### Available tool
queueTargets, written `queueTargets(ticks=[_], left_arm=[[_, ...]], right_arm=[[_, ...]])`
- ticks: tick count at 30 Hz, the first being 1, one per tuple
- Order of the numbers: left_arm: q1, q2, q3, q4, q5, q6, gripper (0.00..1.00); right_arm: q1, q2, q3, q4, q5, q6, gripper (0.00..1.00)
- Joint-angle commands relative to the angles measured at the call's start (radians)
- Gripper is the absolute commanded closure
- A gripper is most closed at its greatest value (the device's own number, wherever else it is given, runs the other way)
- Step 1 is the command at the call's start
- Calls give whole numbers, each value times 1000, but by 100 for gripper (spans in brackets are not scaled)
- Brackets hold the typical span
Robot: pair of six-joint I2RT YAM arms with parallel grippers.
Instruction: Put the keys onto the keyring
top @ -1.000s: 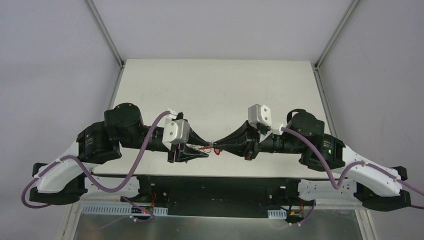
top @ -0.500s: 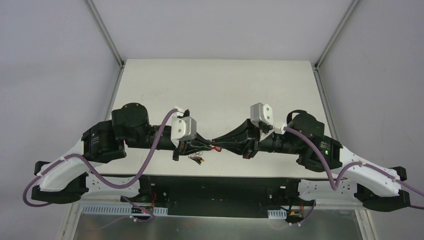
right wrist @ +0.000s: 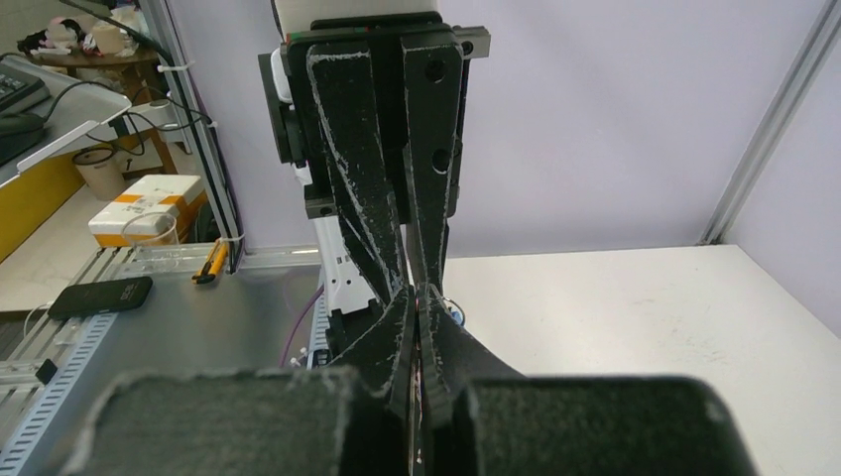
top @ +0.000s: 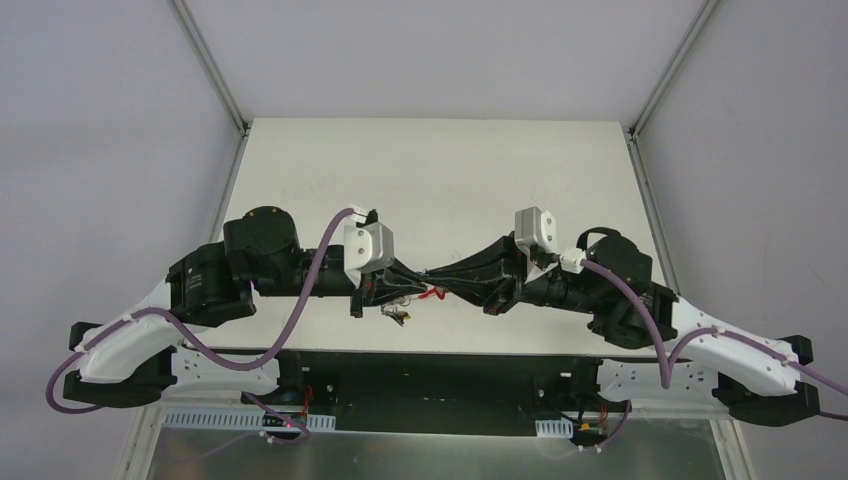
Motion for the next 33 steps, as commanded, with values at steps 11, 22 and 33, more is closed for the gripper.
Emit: queueTargets(ticks=[11,22,33], left_arm=[[-6,-44,-59,154,-148,-56,100],[-6,-129,-138,280,-127,-72,100],[-6,-115,-162,343,-107,-85,100]], right_arm=[[16,-9,-89,422,-12,49,100],[25,-15,-170,567,67,72,100],[33,147,-283,1124,99,35,100]])
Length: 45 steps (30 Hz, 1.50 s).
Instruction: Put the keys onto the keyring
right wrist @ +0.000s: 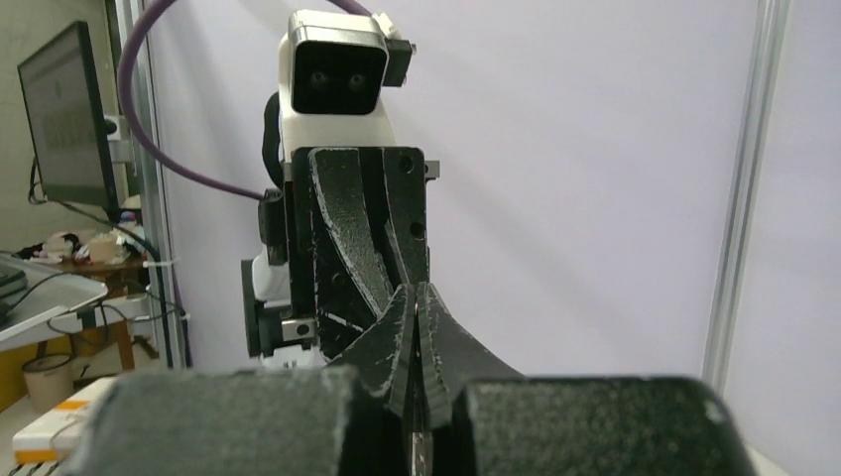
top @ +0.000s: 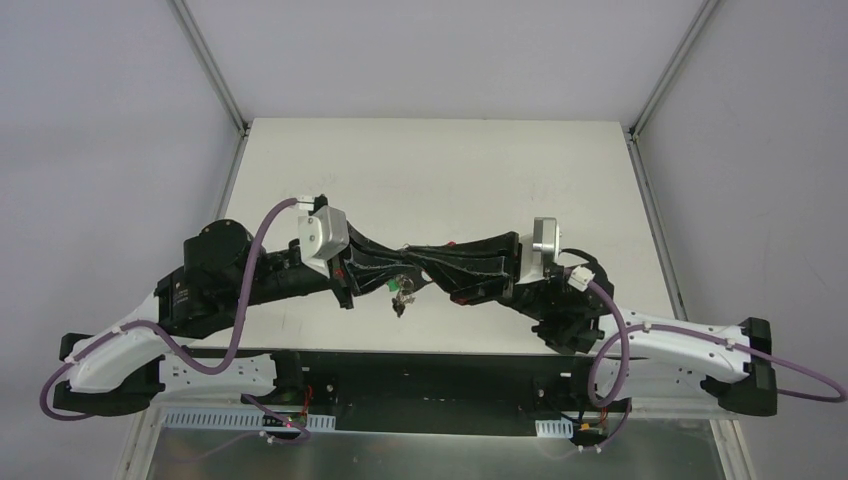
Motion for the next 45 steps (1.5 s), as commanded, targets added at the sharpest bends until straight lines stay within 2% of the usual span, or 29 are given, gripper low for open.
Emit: queueTargets(ticks=[1,7,26,31,39,45], left_arm=[[-1,8,-10,92,-4,-17,100],[-1,-16,-27,92,-23,-12,100],[-1,-108,-68,81,-110,34,100],[-1,-123,-71,83,-174,37,100],[-1,-114,-66,82,-220,41,100],[-1,-110,-59,81,-232,44,100]], right_arm=[[11,80,2,347,5,-13,100],[17,127,8,406,23,-51,100],[17,33,3,229,42,-50,100],[17,-2,10,148,58,-44,100],[18,-71,1,32,73,-49,68],[18,-150,-13,-94,112,-81,51]])
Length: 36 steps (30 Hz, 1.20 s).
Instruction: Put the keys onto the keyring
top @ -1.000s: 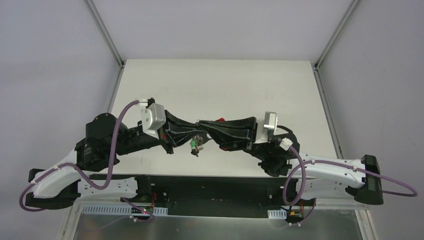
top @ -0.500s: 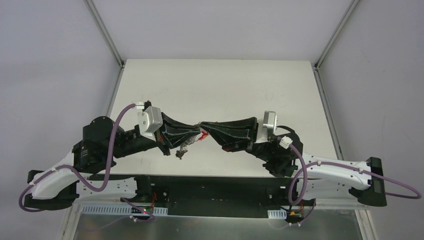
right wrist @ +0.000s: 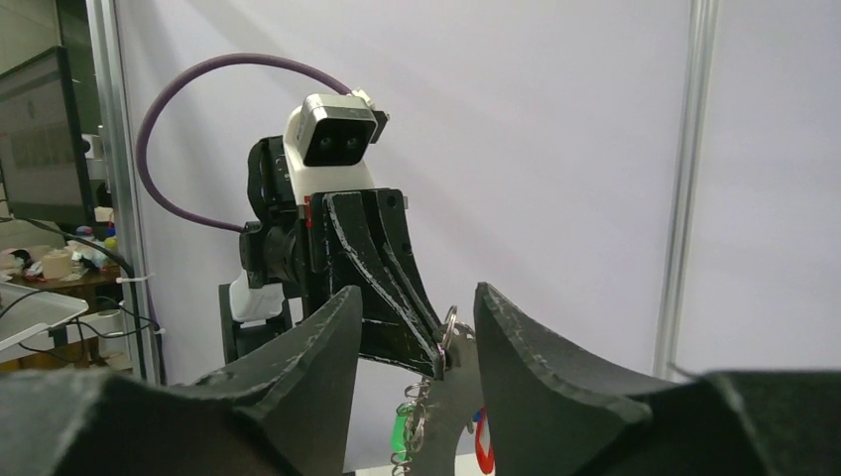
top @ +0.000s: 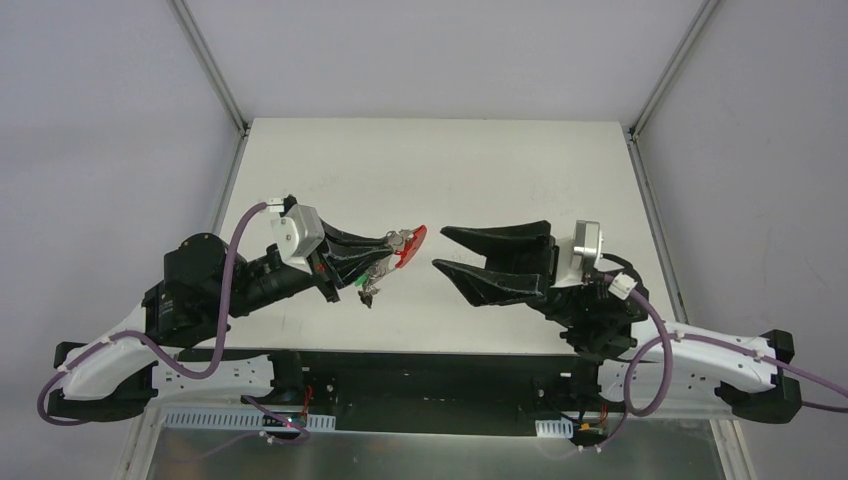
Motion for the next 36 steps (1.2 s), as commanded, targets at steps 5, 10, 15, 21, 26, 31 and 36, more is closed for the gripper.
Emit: queueTargets(ticks=[5,10,15,21,26,31,36], left_arm=[[-1,-9,34,57,11,-17,100],[-1,-23,32,58,55,-60,100],[-1,-28,36,60,141,-114,100],[-1,-26,44,80,238,-170,100],[-1,-32,29,122,318,-218,100],[-1,-52,12,149,366,-231,100],[-1,-60,1,170,392,-234,100]], right_arm=[[5,-131,46,-358,84,-66,42],[5,-198,81,-612,73,-116,32],[5,-215,121,-798,40,-136,27],[4,-189,139,-847,-62,-143,21],[2,-147,159,-847,-119,-144,19],[1,-102,174,-798,-174,-116,19],[-1,-34,204,-757,-230,-84,20]])
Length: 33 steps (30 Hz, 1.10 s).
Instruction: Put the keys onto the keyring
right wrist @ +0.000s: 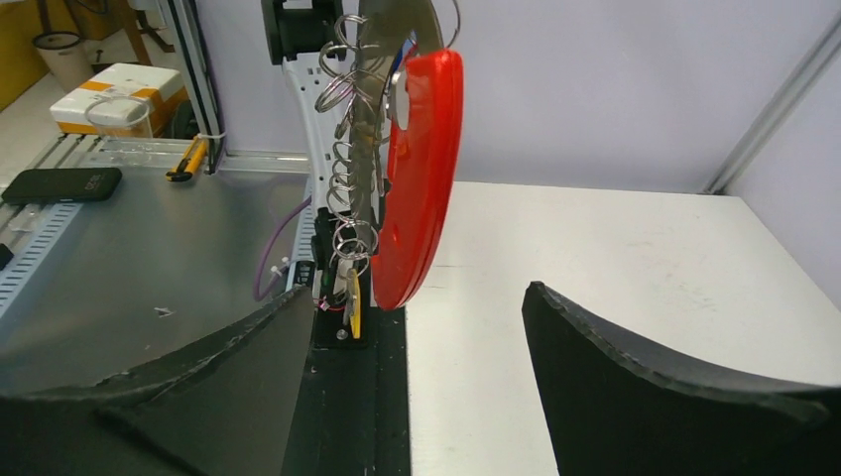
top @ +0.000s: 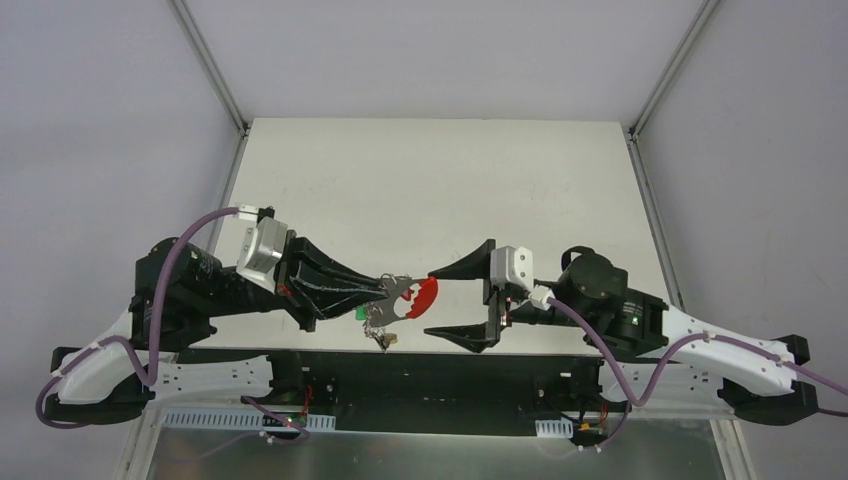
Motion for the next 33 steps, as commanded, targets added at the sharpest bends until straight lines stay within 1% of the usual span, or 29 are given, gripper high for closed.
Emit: queueTargets(ticks=[1,8,10,11,14,15,19,21,23,24,27,29,30,31,32,33], left_arm=[[-2,-15,3,114,58,-24,100],[-2,-23,-13,122,70,-20,100],[-2,-27,-13,124,77,-18,100],[-2,-30,-14,123,81,-16,100],[-2,-37,-15,125,88,-11,100],[-2,-40,-16,124,91,-9,100],[-2,-55,-22,124,72,-9,100],[-2,-71,-30,121,37,-3,100],[-2,-97,-45,111,-13,15,80],[-2,-112,-53,99,-45,25,75],[-2,-164,-80,67,-133,42,62],[-2,-193,-96,48,-205,43,57],[-2,-207,-103,35,-250,43,53],[-2,-220,-112,23,-298,42,43],[-2,-233,-122,13,-348,40,38],[-2,-246,-133,6,-388,40,37]], right_arm=[[-1,42,65,101,-80,41,21],[-1,91,96,144,-149,84,27],[0,98,107,145,-164,93,33],[0,104,110,144,-171,97,38],[-1,106,117,136,-167,106,83],[-1,107,121,126,-162,109,99],[-2,84,124,58,-133,108,100],[-3,60,107,41,-107,110,100],[-4,33,83,38,-44,111,100],[-8,23,77,30,-5,110,100],[-22,21,107,-78,128,103,100],[-33,48,154,-177,241,107,100],[-42,66,181,-252,288,113,100],[-56,83,206,-305,326,128,100],[-77,100,225,-345,343,146,100],[-102,111,236,-377,347,167,100]])
